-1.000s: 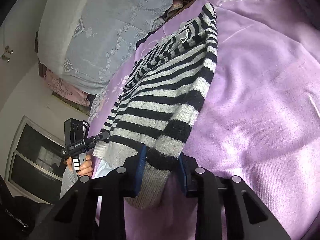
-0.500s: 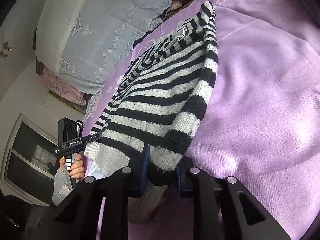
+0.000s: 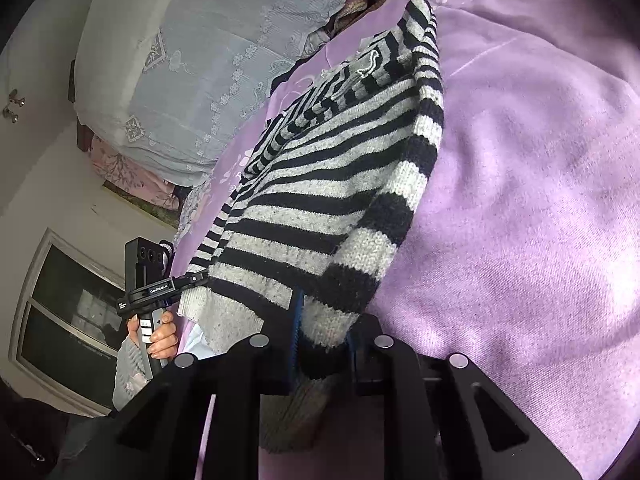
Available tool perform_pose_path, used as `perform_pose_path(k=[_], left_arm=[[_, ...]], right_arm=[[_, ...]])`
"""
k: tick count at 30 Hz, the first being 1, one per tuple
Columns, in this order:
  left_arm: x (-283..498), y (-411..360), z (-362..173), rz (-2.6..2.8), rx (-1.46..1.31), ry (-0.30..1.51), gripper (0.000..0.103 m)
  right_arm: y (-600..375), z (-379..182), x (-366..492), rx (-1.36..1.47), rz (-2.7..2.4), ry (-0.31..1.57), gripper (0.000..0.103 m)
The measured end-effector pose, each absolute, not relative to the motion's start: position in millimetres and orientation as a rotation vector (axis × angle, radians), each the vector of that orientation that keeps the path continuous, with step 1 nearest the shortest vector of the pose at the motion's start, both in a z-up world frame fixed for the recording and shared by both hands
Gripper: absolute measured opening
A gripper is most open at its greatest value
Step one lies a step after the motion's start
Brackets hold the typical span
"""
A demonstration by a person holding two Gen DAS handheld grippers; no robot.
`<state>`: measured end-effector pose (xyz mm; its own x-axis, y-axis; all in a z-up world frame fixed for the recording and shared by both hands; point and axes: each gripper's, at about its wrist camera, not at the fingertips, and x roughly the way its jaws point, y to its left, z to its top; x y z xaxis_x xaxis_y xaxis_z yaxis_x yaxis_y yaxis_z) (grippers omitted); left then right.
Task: Fold small clothes
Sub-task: 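Grasp the hem with both grippers and lift it toward the collar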
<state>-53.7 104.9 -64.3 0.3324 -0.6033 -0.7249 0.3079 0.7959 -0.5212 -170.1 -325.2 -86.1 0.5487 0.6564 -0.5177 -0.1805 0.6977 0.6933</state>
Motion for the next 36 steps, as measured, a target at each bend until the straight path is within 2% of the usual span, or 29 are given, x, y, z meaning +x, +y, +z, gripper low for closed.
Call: perform_pose_path(k=[2, 5, 10, 14, 20, 22, 23, 28, 31, 34, 36], left_arm=[[-56.9, 103.6, -58.5, -0.604, -0.302, 1.044, 0.008], [-66.3, 103.8, -47.4, -0.629, -0.324, 0.997, 0.005], [-84.2, 104.2, -48.6, -0.643, -0.361, 1.004, 0.005], [-79.1, 103.6, -56.1, -0.621, -0.354, 1.047, 0.005], [-73.1, 107.1, -65.9, -0.611, -0.386, 1.099, 0.012], [-76.1, 105.2, -65.0, -0.618, -0.364, 1.092, 0.011], [-78.1, 103.3, -63.7, -0.627, -0.355, 1.086, 0.006], [-95.0, 81.5, -58.5, -0.698, -0.329, 1.076, 0.005], [-99.7, 79.9, -61.2, -0.69, -0.327, 1.074, 0.005], [-94.5, 88.2, -69.0, -0.684, -0.398, 1.104, 0.01], [-93.7, 89.0, -70.6, -0.68, -0.418, 1.108, 0.019]], right_arm=[[-327.3, -80.5, -172.6, 0.632, 0.54, 0.823, 0.015], [-341.1, -68.1, -176.7, 0.688, 0.544, 0.753, 0.012], [-356.0, -49.9, -181.6, 0.683, 0.541, 0.714, 0.012], [-350.7, -65.8, -174.2, 0.674, 0.538, 0.796, 0.012], [-353.5, -90.4, -171.3, 0.733, 0.525, 0.868, 0.016], [-354.8, -86.7, -172.8, 0.725, 0.52, 0.844, 0.012], [-357.4, -84.0, -174.7, 0.736, 0.52, 0.821, 0.011], [-382.5, -64.0, -178.1, 0.777, 0.474, 0.716, 0.01], [-380.9, -63.7, -174.4, 0.738, 0.488, 0.757, 0.01], [-370.5, -79.0, -169.2, 0.741, 0.496, 0.83, 0.015], [-371.5, -90.2, -166.8, 0.772, 0.483, 0.856, 0.021]])
